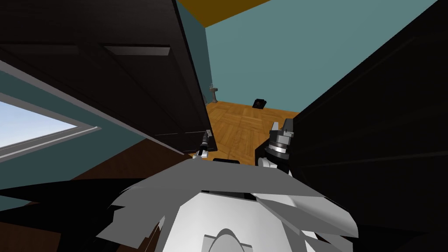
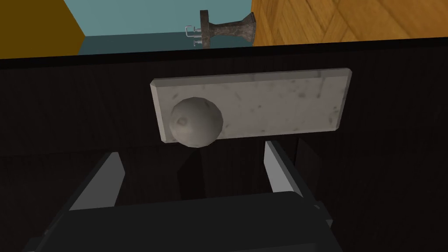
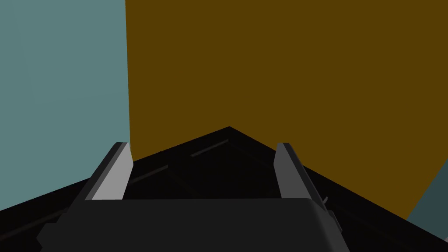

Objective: Push the door open

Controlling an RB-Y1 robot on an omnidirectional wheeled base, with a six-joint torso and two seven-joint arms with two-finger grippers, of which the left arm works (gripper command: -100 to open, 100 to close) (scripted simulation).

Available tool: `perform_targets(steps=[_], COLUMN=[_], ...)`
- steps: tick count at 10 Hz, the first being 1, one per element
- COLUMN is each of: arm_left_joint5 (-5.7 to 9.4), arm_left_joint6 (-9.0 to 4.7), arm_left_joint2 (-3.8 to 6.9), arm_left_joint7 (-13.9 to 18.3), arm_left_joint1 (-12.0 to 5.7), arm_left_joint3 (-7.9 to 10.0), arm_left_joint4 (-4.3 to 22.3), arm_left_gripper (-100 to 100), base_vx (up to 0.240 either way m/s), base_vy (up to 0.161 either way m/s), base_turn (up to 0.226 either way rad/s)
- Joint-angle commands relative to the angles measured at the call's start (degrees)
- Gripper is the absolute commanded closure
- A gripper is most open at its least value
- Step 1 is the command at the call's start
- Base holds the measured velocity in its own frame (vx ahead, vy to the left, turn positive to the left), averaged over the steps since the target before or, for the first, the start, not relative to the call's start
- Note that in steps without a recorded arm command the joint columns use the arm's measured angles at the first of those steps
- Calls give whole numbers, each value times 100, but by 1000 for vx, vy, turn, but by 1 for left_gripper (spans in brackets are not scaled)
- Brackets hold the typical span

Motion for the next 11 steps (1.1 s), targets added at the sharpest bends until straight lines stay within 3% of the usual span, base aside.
perform_targets(steps=[1, 3, 4, 9, 11], arm_left_joint5=[8, 9, 9, 9, 93], arm_left_joint6=[-29, -24, -24, -24, -19], arm_left_joint2=[-14, -19, -19, -19, 14], arm_left_joint7=[-10, -11, -11, -11, -42], arm_left_joint1=[11, 20, 20, 20, 9], arm_left_joint3=[18, 19, 19, 19, 0], arm_left_joint4=[4, -10, -10, -10, 37], arm_left_gripper=[-100, -100, 100, 100, 100], base_vx=[217, 155, -21, -15, 146], base_vy=[2, -10, -2, 1, -19], base_turn=[-31, -2, -11, -4, 85])
